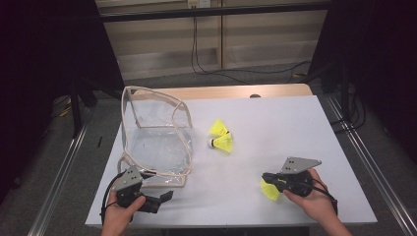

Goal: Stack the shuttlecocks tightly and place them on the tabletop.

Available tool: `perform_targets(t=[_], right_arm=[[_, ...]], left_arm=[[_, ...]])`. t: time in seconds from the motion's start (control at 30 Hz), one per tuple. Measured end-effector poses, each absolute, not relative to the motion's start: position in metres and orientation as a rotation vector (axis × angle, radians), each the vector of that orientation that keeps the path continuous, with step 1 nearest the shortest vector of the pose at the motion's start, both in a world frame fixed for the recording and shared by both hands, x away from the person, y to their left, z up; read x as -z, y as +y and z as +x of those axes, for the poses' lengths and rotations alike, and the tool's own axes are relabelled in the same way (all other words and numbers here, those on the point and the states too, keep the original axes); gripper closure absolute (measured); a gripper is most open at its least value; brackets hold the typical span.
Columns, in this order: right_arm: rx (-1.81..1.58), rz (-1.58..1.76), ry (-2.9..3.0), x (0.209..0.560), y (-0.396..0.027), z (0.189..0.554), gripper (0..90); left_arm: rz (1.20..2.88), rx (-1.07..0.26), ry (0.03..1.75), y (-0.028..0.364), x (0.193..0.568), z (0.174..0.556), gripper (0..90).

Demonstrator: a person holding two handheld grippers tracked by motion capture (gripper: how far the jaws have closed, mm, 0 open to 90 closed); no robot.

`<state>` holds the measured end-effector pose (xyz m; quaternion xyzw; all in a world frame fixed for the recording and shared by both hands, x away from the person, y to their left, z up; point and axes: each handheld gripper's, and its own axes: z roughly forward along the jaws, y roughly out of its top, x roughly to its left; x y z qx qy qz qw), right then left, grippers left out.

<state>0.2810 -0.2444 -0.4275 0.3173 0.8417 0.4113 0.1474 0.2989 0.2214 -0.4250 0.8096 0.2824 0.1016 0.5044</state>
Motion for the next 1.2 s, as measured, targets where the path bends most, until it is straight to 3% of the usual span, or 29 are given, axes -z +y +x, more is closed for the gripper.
perform_targets(t=[0.7, 1.2], right_arm=[[-1.412, 0.907, 2.312, 0.414, -0.224, 0.304, 87.5], [-1.439, 1.001, 2.276, 0.425, -0.24, 0.309, 84.8]], left_arm=[[1.955, -0.242, 0.68, 0.222, 0.425, 0.299, 3.2], [1.949, -0.242, 0.679, 0.221, 0.426, 0.3, 3.3]])
